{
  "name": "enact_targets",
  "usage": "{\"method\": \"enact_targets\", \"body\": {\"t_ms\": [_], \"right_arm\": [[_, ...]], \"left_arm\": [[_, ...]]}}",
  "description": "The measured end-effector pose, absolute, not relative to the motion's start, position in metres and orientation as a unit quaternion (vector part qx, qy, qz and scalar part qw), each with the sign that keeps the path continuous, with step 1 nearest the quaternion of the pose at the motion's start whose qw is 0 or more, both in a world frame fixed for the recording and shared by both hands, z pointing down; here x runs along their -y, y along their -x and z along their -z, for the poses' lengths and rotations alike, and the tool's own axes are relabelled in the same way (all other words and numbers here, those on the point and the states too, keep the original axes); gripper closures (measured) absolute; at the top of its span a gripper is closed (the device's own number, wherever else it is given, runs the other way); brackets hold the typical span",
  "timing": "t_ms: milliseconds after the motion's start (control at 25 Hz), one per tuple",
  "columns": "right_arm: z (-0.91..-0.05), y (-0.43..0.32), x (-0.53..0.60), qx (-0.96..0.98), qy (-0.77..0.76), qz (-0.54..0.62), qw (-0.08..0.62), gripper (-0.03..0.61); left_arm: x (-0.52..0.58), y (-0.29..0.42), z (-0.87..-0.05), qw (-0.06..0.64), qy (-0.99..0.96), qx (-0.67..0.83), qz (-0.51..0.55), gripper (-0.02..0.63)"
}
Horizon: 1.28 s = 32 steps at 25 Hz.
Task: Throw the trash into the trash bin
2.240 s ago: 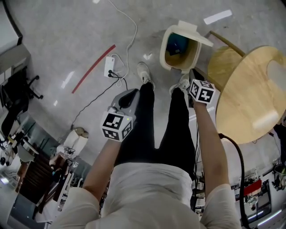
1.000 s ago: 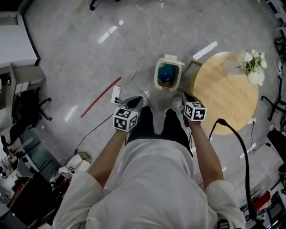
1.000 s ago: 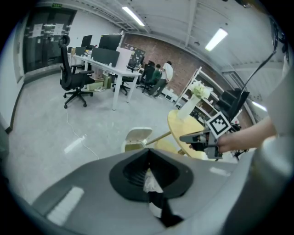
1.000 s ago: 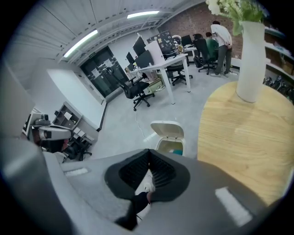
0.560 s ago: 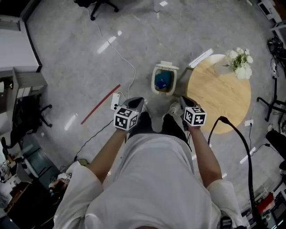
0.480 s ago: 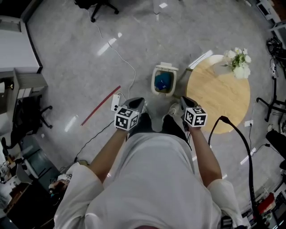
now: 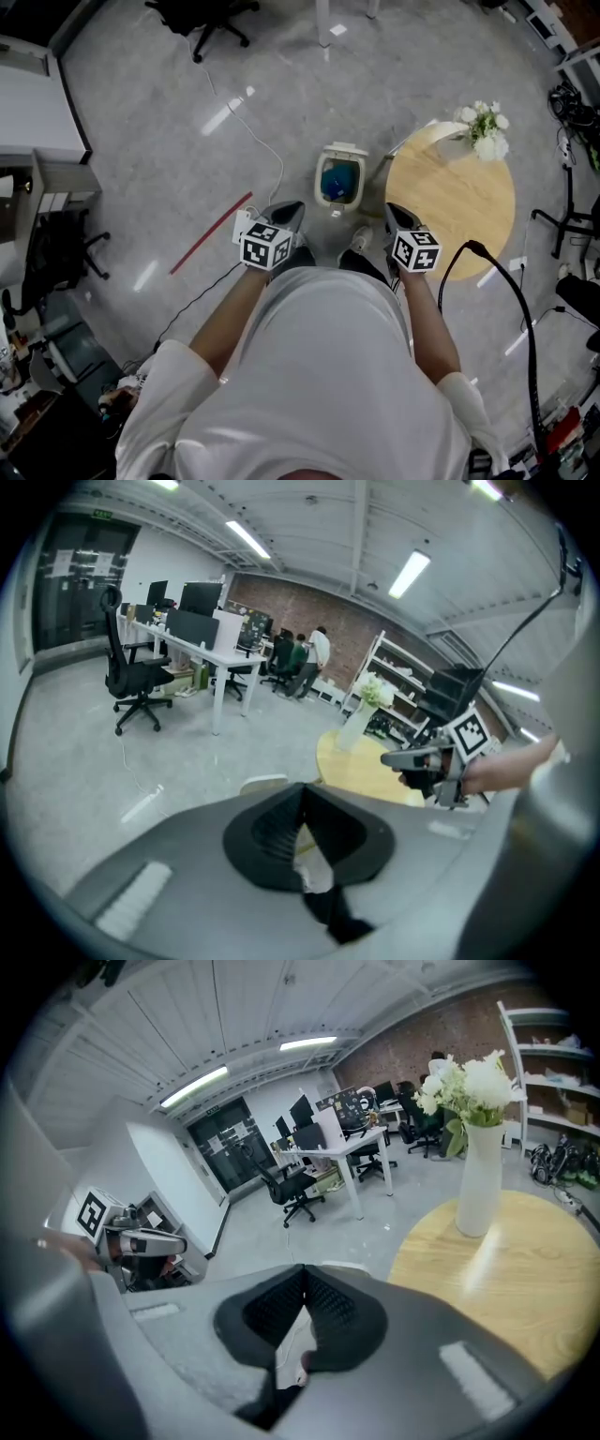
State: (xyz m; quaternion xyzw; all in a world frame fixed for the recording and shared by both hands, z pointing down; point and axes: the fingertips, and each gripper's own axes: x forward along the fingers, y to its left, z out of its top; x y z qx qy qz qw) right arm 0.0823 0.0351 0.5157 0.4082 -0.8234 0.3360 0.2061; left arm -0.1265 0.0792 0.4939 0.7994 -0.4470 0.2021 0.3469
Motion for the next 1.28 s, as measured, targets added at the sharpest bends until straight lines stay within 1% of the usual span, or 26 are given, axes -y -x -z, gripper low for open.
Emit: {"method": "enact_targets", "body": {"t_ms": [400, 600, 1280], "right_arm": [[-0.484, -0.081, -0.043, 0.848, -0.403, -0.281, 0.197, 0.577], [-0.479, -0.08, -0.046, 0.852, -0.401, -0.278, 0.19, 0.577], [-0.472, -0.077, -0.055, 0.86, -0.39, -0.275, 0.182, 0.578]], "left_arm": [[-0.075, 0.121, -0.472, 0.315, -0.812, 0.452, -0.194, 0.611], [-0.076, 0.115, -0.467, 0.304, -0.817, 0.449, -0.195, 0.61], [-0.078, 0.11, -0.461, 0.297, -0.823, 0.443, -0.195, 0.611]]}}
